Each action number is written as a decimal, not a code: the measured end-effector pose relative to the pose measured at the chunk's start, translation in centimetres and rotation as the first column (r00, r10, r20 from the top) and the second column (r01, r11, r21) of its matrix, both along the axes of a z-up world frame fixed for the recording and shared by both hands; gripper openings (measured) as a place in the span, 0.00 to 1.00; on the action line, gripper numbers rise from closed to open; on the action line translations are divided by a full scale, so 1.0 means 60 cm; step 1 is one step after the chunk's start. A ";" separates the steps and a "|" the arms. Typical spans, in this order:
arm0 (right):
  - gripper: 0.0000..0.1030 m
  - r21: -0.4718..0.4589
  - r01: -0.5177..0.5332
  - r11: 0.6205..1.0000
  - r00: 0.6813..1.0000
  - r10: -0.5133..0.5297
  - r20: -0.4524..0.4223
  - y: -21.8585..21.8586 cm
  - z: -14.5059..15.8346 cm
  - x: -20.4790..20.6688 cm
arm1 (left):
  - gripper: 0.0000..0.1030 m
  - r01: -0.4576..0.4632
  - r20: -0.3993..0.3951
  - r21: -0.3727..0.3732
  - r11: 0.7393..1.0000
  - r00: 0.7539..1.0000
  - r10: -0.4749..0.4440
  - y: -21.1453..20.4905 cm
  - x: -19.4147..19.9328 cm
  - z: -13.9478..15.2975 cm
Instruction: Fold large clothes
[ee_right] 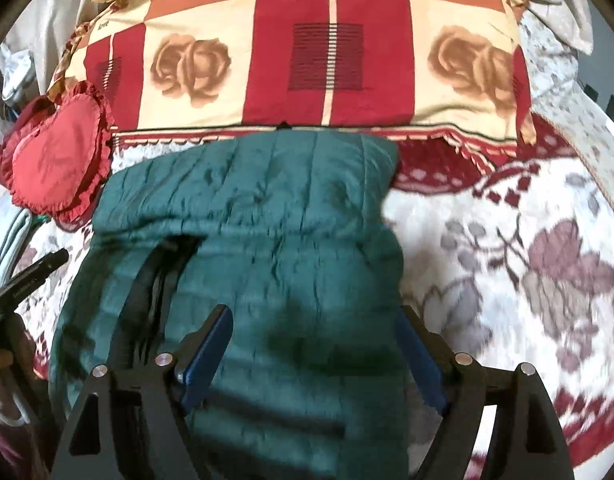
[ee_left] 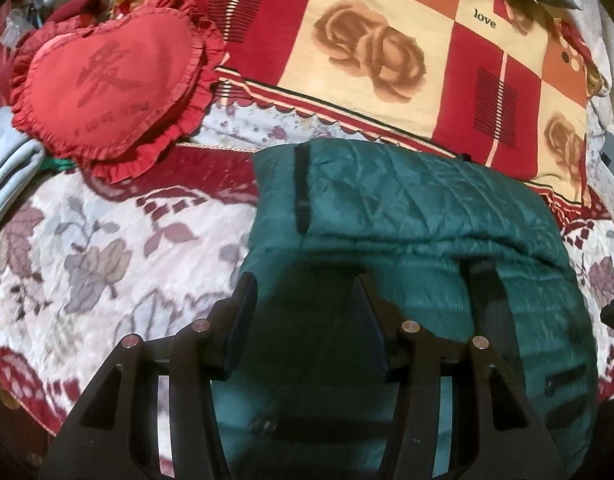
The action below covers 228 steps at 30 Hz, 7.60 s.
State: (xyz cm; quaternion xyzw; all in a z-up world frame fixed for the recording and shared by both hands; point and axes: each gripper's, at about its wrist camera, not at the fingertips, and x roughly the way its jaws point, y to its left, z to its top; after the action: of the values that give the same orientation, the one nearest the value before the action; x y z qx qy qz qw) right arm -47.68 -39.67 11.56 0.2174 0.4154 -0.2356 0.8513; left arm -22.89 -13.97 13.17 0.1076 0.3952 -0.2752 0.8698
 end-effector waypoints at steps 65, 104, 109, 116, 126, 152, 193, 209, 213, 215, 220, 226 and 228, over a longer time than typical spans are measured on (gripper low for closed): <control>0.87 0.269 -0.079 0.960 0.982 0.121 -0.142 0.116 -0.115 -0.193 | 0.49 -0.008 -0.410 -0.010 1.000 0.912 0.003 0.272 -0.105 -0.128; 0.46 0.389 -0.261 0.883 0.958 0.287 -0.009 0.143 -0.097 -0.188 | 0.67 0.016 -0.503 -0.063 0.998 0.863 -0.046 0.261 -0.120 -0.170; 0.57 0.422 -0.235 0.876 0.967 0.253 0.014 0.143 -0.126 -0.180 | 0.69 0.045 -0.481 -0.040 0.998 0.875 -0.059 0.250 -0.127 -0.169; 0.36 0.348 -0.295 0.890 0.948 0.317 -0.007 0.159 -0.100 -0.176 | 0.52 0.096 -0.473 -0.024 0.995 0.876 -0.096 0.244 -0.138 -0.161; 0.17 0.360 -0.314 0.879 0.948 0.269 0.171 0.141 -0.030 -0.189 | 0.12 0.118 -0.409 -0.081 0.990 0.902 -0.142 0.247 -0.153 -0.106; 0.15 0.292 -0.098 0.951 0.906 -0.036 0.421 -0.143 0.114 0.015 | 0.11 0.050 -0.133 -0.338 0.940 0.986 -0.100 0.045 0.090 0.122; 0.63 0.099 -0.246 0.964 0.940 0.213 0.266 -0.079 0.077 0.238 | 0.68 -0.076 -0.137 -0.296 0.952 0.990 0.036 -0.089 0.224 0.069; 0.58 0.050 -0.100 0.994 0.993 0.096 0.071 -0.092 -0.070 0.394 | 0.68 -0.043 -0.103 -0.111 0.993 0.994 0.032 -0.159 0.199 -0.048; 0.58 0.096 -0.089 0.991 0.994 0.081 0.076 -0.088 -0.048 0.382 | 0.68 -0.043 -0.088 -0.087 0.995 0.996 0.036 -0.160 0.194 -0.045; 0.58 0.104 -0.088 0.991 0.991 0.077 0.110 -0.082 -0.022 0.369 | 0.68 -0.046 -0.089 -0.092 0.995 0.995 0.037 -0.157 0.193 -0.041; 0.58 0.028 -0.109 0.994 0.984 0.104 0.142 -0.068 0.027 0.327 | 0.68 -0.051 -0.067 -0.086 0.995 0.997 0.045 -0.155 0.184 -0.026; 0.65 -0.033 -0.051 0.998 0.987 0.055 0.151 -0.091 0.053 0.301 | 0.68 -0.034 -0.008 -0.073 0.997 0.999 0.033 -0.164 0.173 -0.003; 0.65 -0.041 -0.030 0.999 0.988 0.036 0.151 -0.106 0.054 0.299 | 0.68 -0.031 0.000 -0.067 0.997 1.000 0.031 -0.171 0.175 -0.002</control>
State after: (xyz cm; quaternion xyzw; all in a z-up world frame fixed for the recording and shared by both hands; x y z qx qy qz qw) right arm -29.75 -46.03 14.79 0.2113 0.3485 -0.2124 0.8881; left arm -12.40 -24.23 13.07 0.0722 0.3871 -0.2745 0.8773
